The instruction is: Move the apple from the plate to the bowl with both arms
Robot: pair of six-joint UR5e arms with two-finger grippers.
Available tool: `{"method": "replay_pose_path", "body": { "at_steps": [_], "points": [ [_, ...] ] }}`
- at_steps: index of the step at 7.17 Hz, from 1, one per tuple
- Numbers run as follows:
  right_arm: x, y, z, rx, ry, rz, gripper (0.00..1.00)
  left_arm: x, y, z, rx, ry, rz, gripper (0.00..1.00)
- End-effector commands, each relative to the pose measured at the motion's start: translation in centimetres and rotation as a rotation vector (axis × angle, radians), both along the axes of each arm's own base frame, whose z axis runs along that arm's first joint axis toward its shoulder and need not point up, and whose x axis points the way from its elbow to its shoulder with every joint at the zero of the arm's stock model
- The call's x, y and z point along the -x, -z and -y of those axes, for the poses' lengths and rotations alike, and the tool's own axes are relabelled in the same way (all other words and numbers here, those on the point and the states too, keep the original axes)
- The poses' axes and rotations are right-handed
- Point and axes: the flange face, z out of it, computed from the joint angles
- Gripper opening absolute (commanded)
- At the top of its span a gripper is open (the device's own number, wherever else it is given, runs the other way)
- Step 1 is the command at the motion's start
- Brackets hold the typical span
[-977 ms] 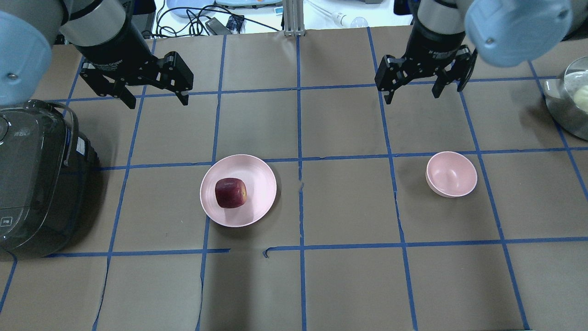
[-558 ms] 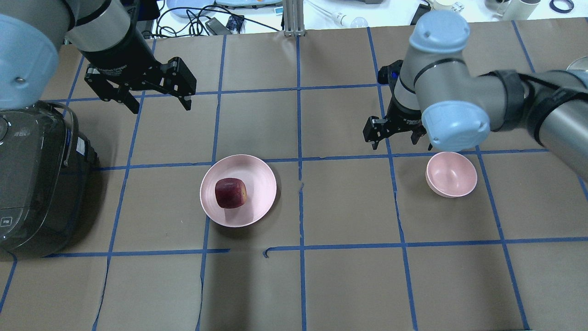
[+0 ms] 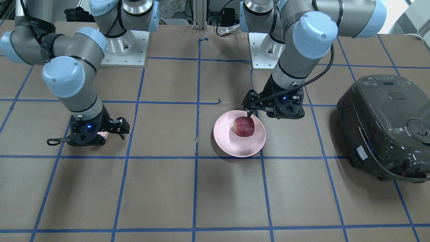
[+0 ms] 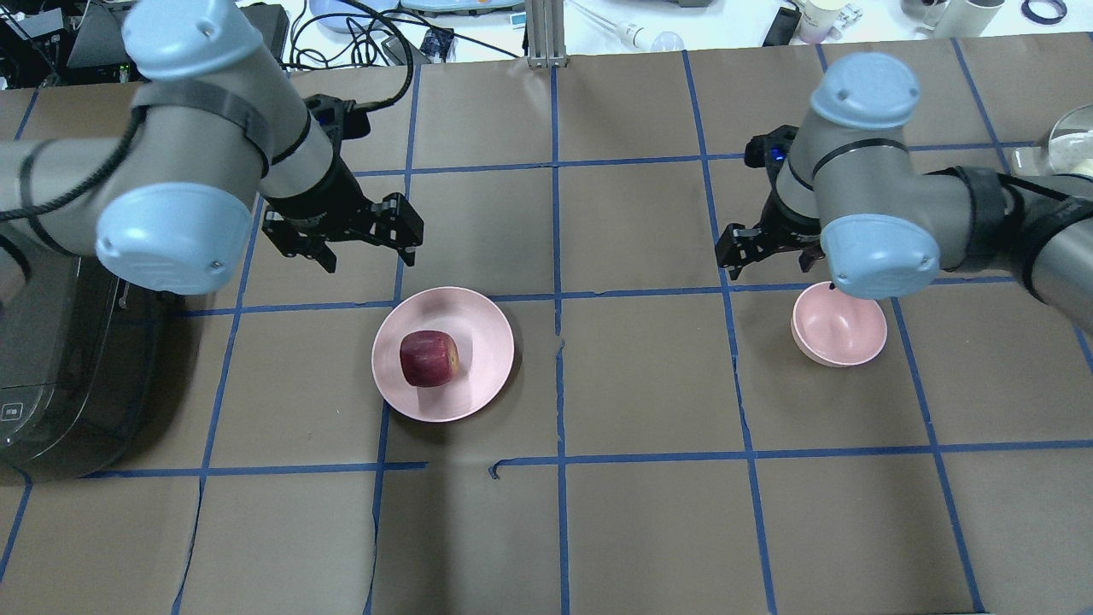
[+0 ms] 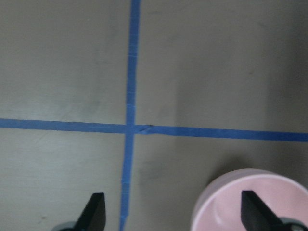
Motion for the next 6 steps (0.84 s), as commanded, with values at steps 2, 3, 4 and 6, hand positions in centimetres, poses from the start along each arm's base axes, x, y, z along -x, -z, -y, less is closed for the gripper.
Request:
{"method": "replay_pose_path", "body": {
  "at_steps": [2,3,4,6],
  "points": [
    [11.4,3.5,-2.4,-0.069,-0.052,0.023,1.0,-0.2,10.1,-1.3,-0.055,0.017,0.049,0.98],
    [11.7,4.5,-3.0,-0.059,-0.051,0.019,1.0,0.1,11.9,-1.2,-0.062,0.018,0.047,0.98],
    [11.5,5.4,-3.5,-0.036,-0.051,0.008,0.98,1.3,13.2,-1.3,-0.069,0.038,0.048,0.98],
    [11.7,6.5,-3.4,-0.026,-0.068,0.001,0.0,2.3,14.4,-1.3,-0.078,0.036,0.05,0.98]
  ]
}}
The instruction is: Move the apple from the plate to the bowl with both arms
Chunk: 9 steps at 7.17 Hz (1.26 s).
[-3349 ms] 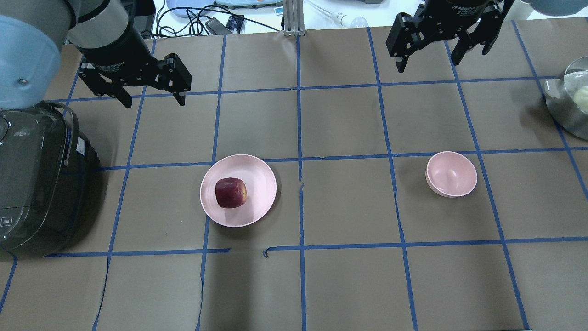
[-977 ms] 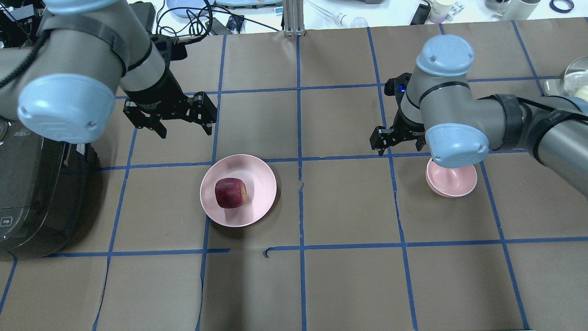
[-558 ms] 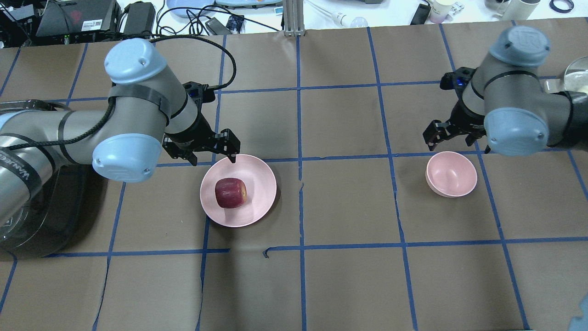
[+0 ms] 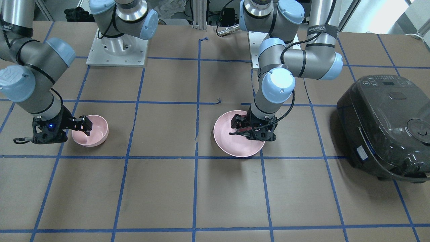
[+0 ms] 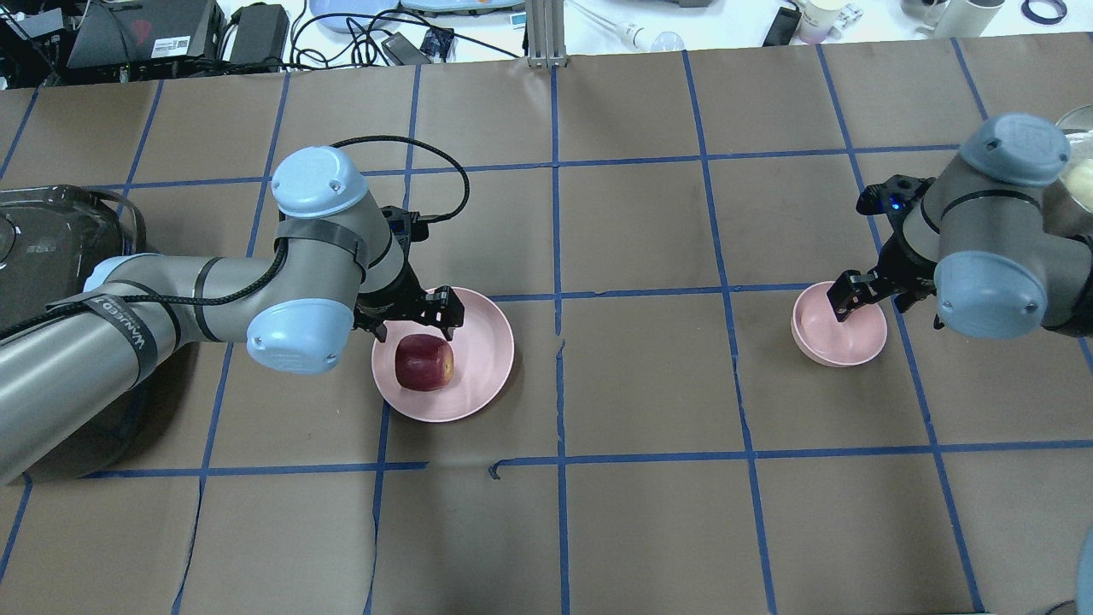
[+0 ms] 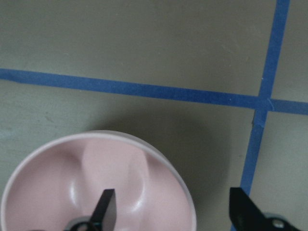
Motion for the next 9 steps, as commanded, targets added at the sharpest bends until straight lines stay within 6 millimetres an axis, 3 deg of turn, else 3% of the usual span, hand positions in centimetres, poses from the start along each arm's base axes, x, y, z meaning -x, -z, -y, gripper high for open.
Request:
{"method": "replay_pose_path", "body": {
  "at_steps": [1,3,5,6,8,9],
  "points": [
    [0.2,0.4,0.0,0.016,-0.012,-0.01,0.0,0.5,0.9,-0.2,-0.012,-0.004,0.002,0.98],
    [0.1,0.3,0.1,0.019,-0.013,-0.011,0.0,0.5,1.1,-0.4,-0.022,0.01,0.001,1.0],
    [-1.0,-0.2,0.0,0.021,-0.001,0.006,0.0,2.8,1.1,-1.6,-0.026,0.061,0.001,1.0],
    [-4.1,-0.2,0.2,0.022,0.007,0.006,0.0,3.9,1.4,-2.6,-0.033,0.109,0.016,1.0],
    [-15.7,-0.7,-0.3,0.04,0.09,0.017,0.0,3.6,2.8,-4.2,-0.065,0.246,0.006,1.0],
    [-19.7,-1.0,-0.8,0.048,0.119,0.018,0.0,3.5,2.8,-4.2,-0.064,0.276,0.005,1.0]
  ]
}}
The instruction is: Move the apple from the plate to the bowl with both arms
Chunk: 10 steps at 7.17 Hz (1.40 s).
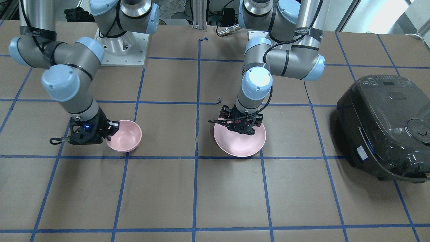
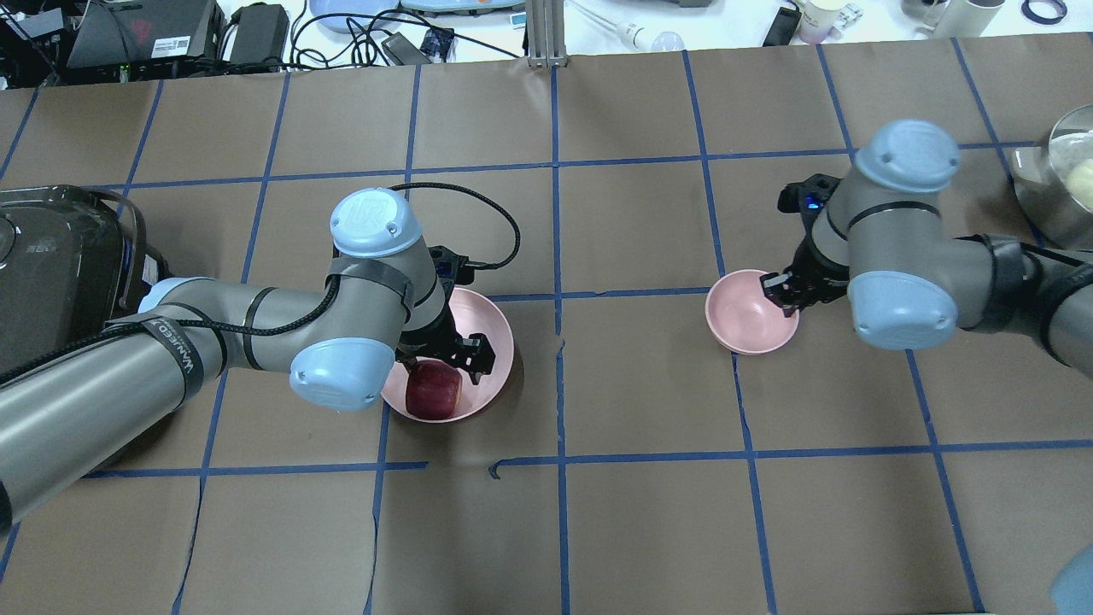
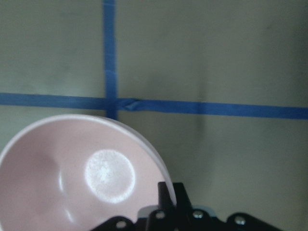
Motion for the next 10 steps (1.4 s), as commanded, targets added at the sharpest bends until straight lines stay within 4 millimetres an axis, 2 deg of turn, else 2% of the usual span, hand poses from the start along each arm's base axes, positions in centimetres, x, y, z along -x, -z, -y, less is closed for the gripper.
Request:
{"method": "replay_pose_path", "body": {
  "at_steps": [1,2,3,4,5,6,7,8,9,10],
  "points": [
    [-8.7,-0.5,-1.6,0.013,0.058,0.006,0.0,-0.1,0.3,-0.3,-0.006,0.055,-0.006,1.0],
    [-10.0,-0.6,-2.0,0.016,0.07,0.005,0.0,-0.1,-0.5,0.0,0.015,0.052,-0.01,1.0],
    [-10.0,-0.5,-2.1,0.013,0.072,0.005,0.0,-0.1,-0.8,0.2,0.03,0.058,-0.013,0.74],
    [-10.0,-0.4,-2.1,0.012,0.07,0.004,0.0,-0.2,-1.0,0.3,0.041,0.051,-0.014,0.42],
    [-9.9,-0.2,-2.3,0.006,0.069,0.004,0.18,-0.4,-1.4,0.4,0.052,0.039,-0.015,0.2],
    [-9.9,-0.3,-2.3,0.009,0.067,0.002,0.97,-0.4,-2.1,0.8,0.071,0.038,-0.019,0.08],
    [-9.9,-0.5,-2.1,0.016,0.06,-0.004,1.0,-0.5,-4.2,2.0,0.106,-0.008,-0.056,0.01],
    [-9.7,-1.8,-1.5,0.045,0.056,-0.016,1.0,0.3,-6.3,3.0,0.118,-0.134,-0.187,0.01],
    [-9.8,-3.9,-0.1,0.085,0.056,-0.012,1.0,1.3,-7.8,4.7,0.135,-0.224,-0.21,0.01],
    [-9.9,-6.6,1.3,0.101,0.056,-0.011,1.0,2.1,-9.6,5.6,0.153,-0.294,-0.23,0.01]
  ]
}}
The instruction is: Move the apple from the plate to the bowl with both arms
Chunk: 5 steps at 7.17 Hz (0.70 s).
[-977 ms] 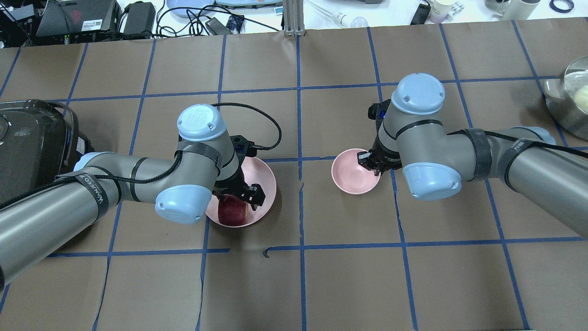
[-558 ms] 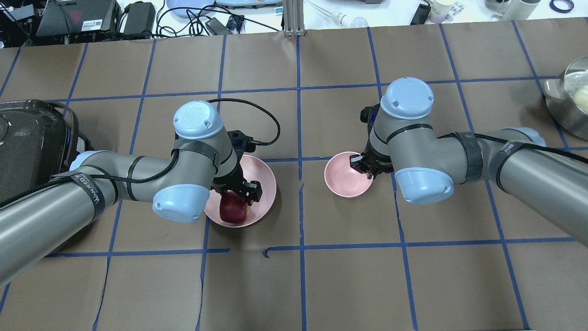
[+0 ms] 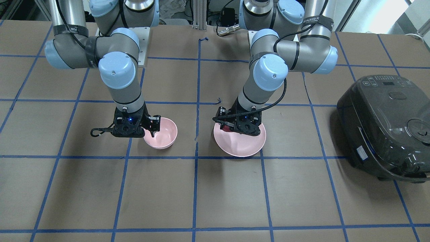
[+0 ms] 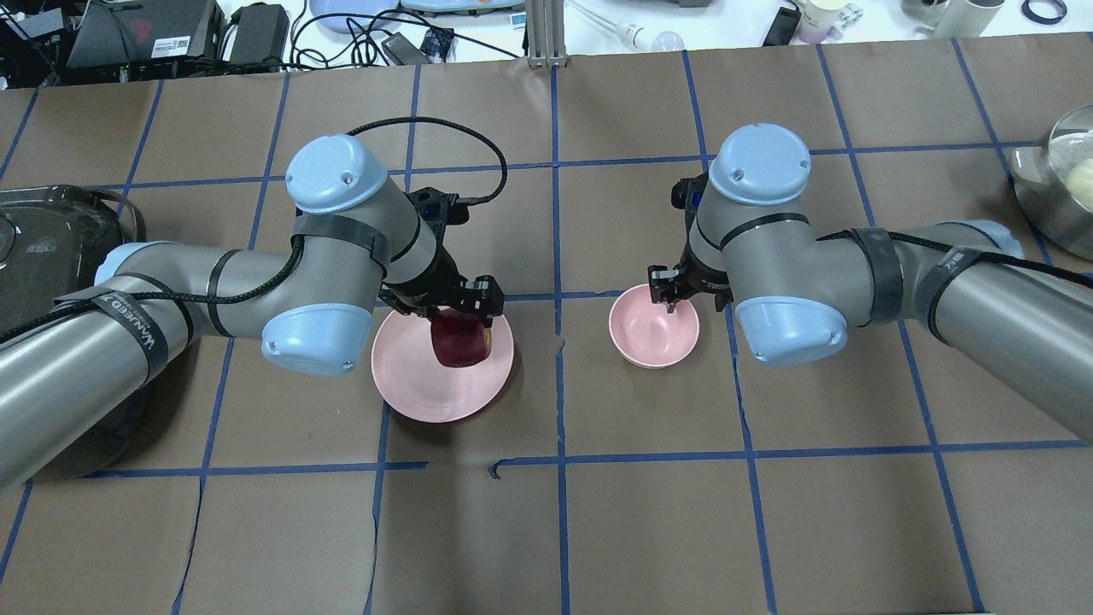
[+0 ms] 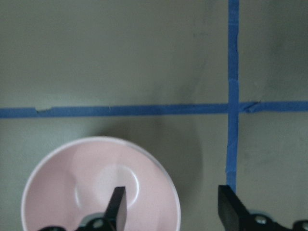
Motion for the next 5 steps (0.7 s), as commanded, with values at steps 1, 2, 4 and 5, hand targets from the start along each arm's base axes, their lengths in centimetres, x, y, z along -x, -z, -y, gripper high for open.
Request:
{"method": "replay_pose_path", "body": {
  "at_steps": [1,2,4,5],
  "points": [
    [0.0,-8.2,1.7,-0.002,0.0,-0.015,1.0,2.8,-2.8,1.1,-0.004,-0.137,-0.096,0.02],
    [0.0,-14.3,1.2,-0.044,0.0,-0.024,1.0,5.1,-2.0,0.3,-0.043,-0.206,-0.1,0.02],
    [-0.1,-23.6,1.2,-0.098,-0.001,-0.018,1.0,9.1,-2.7,0.9,-0.072,-0.321,-0.158,0.02],
    [-0.2,-27.8,1.1,-0.072,-0.001,-0.014,1.0,11.4,-3.6,2.1,-0.068,-0.361,-0.173,0.01]
  ]
}}
